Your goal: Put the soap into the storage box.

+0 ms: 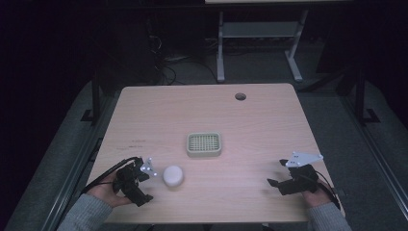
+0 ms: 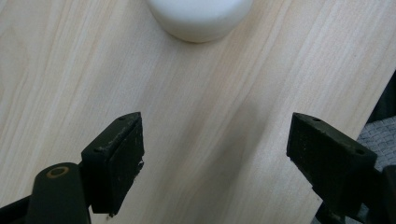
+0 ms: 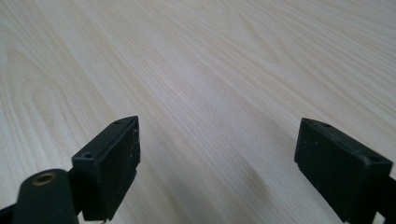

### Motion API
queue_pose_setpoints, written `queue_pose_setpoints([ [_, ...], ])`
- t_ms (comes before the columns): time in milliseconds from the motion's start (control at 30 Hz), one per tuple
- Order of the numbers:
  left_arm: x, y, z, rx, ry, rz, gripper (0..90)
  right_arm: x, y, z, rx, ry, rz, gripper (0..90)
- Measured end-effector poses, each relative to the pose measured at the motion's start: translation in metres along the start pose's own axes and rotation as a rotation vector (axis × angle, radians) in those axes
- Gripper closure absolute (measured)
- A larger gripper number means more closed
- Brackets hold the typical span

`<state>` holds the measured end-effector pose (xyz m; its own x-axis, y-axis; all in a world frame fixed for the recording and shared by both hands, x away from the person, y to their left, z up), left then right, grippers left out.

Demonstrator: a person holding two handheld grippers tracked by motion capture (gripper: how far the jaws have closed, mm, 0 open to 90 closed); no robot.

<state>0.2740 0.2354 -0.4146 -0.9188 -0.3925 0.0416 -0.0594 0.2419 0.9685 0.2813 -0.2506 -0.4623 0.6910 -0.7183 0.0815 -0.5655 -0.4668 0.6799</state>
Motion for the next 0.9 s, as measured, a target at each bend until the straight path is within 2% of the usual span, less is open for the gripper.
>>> queue_pose_setpoints([
  [367,-0.001,0.004,-0.009,-0.001,-0.018,0.000,18.6,0.000,0.000,-0.001,0.005,0.003,0.000,13.6],
  [900,-0.004,0.007,-0.035,-0.015,-0.069,0.005,18.4,-0.001,0.001,-0.002,0.009,0.008,-0.003,13.6],
])
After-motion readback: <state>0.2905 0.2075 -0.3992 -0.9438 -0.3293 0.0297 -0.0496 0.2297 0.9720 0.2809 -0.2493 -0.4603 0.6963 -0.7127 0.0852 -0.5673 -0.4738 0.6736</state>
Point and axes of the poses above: each handheld gripper's, and its own axes: y roughly backward along the jaws, z roughly out of its underside, x roughly to its right, the point moved 1 cm from there along -y, roughly forward along the jaws, and after that the axes turned 6 degrees about z, right-handed, at the moved point
